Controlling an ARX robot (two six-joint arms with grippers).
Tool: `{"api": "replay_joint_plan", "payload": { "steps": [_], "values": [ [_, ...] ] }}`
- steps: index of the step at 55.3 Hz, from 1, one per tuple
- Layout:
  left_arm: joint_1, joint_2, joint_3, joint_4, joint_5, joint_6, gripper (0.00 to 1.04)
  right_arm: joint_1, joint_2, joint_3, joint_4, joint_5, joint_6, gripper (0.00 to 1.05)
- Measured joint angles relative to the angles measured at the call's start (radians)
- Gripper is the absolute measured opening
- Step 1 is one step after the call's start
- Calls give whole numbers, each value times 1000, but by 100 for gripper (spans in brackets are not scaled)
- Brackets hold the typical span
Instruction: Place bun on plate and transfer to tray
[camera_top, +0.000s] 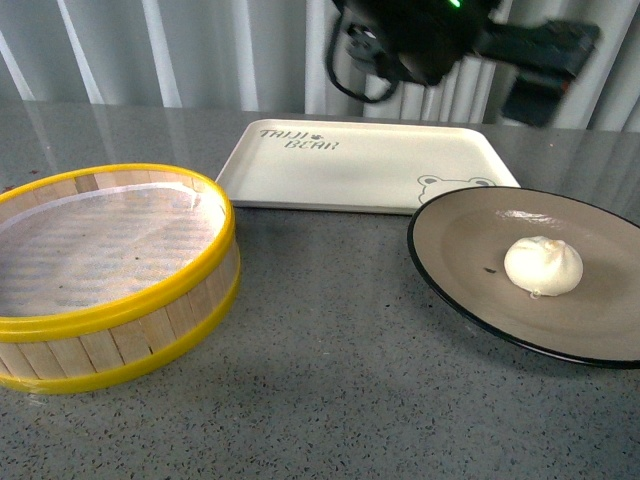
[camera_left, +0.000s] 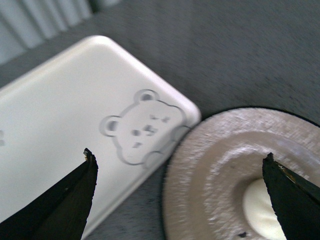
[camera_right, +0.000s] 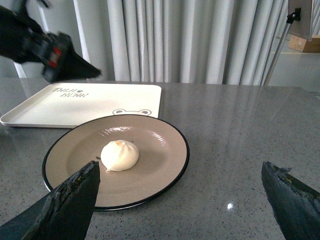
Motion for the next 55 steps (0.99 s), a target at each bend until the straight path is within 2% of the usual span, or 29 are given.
{"api": "replay_joint_plan", "payload": {
  "steps": [15,23,31,35,39,44,55],
  "values": [
    [233,-231,-224,119,5,-41,98,0,0,0,0,0,0,96],
    [386,-448,-464,196,90,-42,98,0,0,0,0,0,0,96],
    [479,-578,-588,218,146,-46,98,0,0,0,0,0,0,96],
    [505,-639,-712,423,-56,-109,86,0,0,0,0,0,0,96],
    [531,-692,-836,582,-158,-142,76,0,0,0,0,0,0,96],
    [550,-782,-1019,707,-188,-171,60,0,0,0,0,1,0,96],
    [548,-934,-1274,786,-182,-183,27,0,0,0,0,0,0,96]
  ]
}}
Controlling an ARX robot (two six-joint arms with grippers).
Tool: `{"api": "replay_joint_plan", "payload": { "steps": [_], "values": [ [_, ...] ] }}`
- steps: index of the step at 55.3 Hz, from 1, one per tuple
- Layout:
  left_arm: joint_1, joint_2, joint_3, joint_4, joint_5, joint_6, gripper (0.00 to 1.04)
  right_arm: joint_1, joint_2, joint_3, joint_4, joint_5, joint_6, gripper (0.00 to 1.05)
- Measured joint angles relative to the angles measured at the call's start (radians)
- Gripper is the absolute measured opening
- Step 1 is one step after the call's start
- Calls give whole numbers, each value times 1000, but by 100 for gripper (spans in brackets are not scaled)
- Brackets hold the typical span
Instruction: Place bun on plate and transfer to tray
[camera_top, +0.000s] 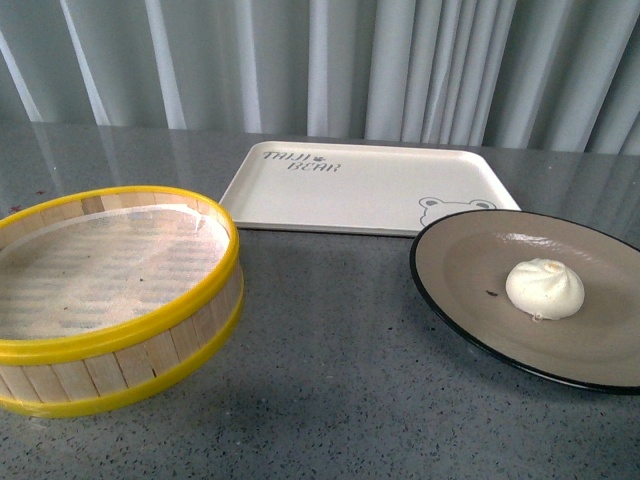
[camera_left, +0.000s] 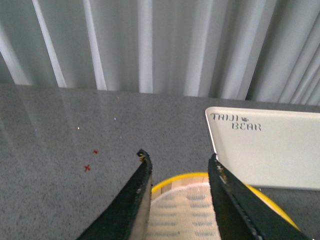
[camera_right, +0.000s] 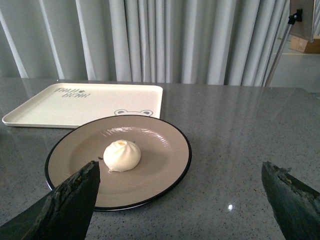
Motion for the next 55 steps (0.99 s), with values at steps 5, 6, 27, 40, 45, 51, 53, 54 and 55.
{"api": "replay_joint_plan", "payload": {
  "steps": [5,6,27,40,45,51,53,54,55],
  "values": [
    [-2,-59,-94,28,1,-6,8,0,0,0,0,0,0,96],
    [-2,-64,-102,30,1,-5,6,0,0,0,0,0,0,96],
    [-2,-259,-304,41,0,-13,4,0,0,0,0,0,0,96],
    [-2,-393,-383,-17,0,-13,4,0,0,0,0,0,0,96],
    [-2,-455,-409,-54,0,-13,4,0,0,0,0,0,0,96],
    [-2,-507,-426,-89,0,-13,4,0,0,0,0,0,0,96],
    [-2,-533,-433,-107,0,-13,4,0,0,0,0,0,0,96],
    [-2,-544,-436,-115,0,-13,4,0,0,0,0,0,0,96],
    [-2,-549,-438,-119,0,-12,4,0,0,0,0,0,0,96]
  ]
}}
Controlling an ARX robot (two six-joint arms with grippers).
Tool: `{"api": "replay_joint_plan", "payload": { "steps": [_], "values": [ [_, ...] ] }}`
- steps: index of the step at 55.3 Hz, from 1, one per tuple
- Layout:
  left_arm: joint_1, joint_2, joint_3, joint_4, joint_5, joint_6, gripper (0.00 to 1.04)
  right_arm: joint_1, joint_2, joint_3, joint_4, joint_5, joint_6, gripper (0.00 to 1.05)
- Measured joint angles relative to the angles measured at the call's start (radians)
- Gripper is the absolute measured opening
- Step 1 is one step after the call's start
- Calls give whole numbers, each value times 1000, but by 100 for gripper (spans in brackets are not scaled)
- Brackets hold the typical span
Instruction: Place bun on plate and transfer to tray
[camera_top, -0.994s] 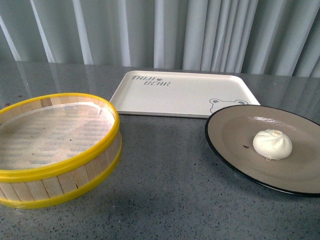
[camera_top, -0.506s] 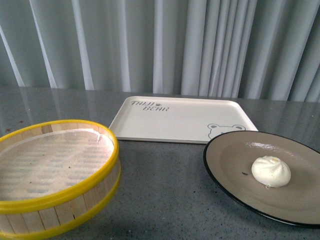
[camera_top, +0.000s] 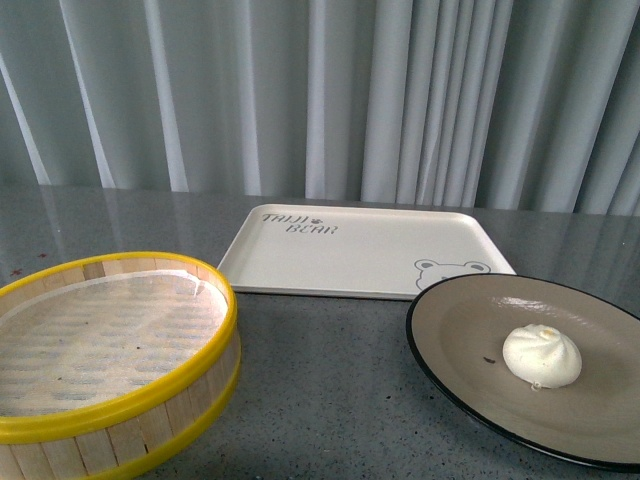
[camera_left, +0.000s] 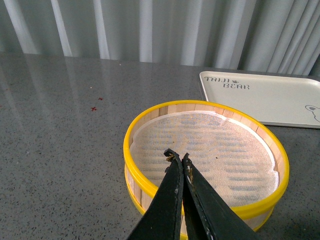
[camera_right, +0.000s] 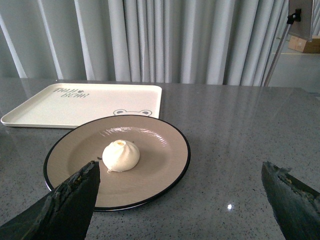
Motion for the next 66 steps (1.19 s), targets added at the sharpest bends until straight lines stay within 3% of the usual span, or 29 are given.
{"api": "replay_joint_plan", "payload": {
  "steps": [10,36,66],
  "values": [
    [0,-59,-28,-5,-2,-1,4,0,0,0,0,0,0,96],
    [0,-298,-29,-232,0,-1,4,0,0,0,0,0,0,96],
    [0,-454,-28,-388,0,-1,4,0,0,0,0,0,0,96]
  ]
}}
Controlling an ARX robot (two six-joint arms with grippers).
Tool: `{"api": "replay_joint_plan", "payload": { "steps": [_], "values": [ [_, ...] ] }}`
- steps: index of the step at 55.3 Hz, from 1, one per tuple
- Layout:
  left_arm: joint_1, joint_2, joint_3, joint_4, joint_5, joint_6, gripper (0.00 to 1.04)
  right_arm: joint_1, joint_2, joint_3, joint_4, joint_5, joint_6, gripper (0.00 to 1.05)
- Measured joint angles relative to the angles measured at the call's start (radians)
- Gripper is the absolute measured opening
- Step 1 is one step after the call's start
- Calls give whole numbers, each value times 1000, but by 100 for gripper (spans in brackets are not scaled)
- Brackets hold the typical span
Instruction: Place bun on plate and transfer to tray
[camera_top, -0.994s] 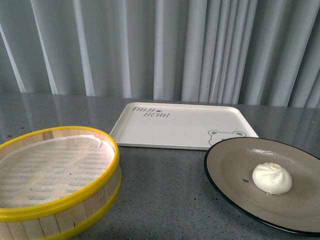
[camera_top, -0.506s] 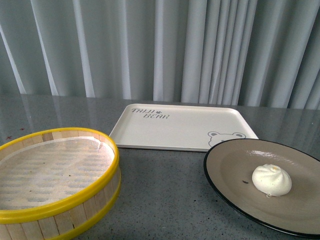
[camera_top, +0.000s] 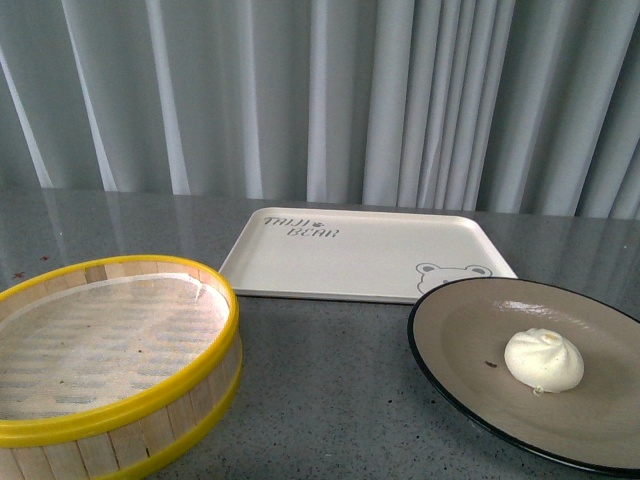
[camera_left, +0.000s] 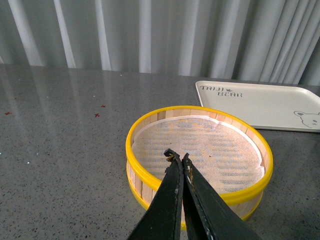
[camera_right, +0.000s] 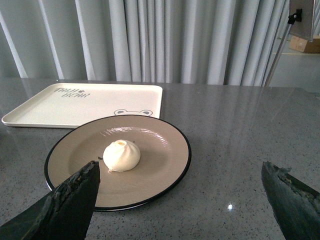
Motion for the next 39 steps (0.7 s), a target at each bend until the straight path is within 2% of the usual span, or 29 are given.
{"api": "replay_joint_plan", "payload": {
  "steps": [6,26,39],
  "values": [
    [0,-123,0,-156,0,0,4,0,0,0,0,0,0,96],
    [0,-159,0,-166,0,-1,4,0,0,0,0,0,0,96],
    [0,-159,0,-166,0,0,43,0,0,0,0,0,0,96]
  ]
}}
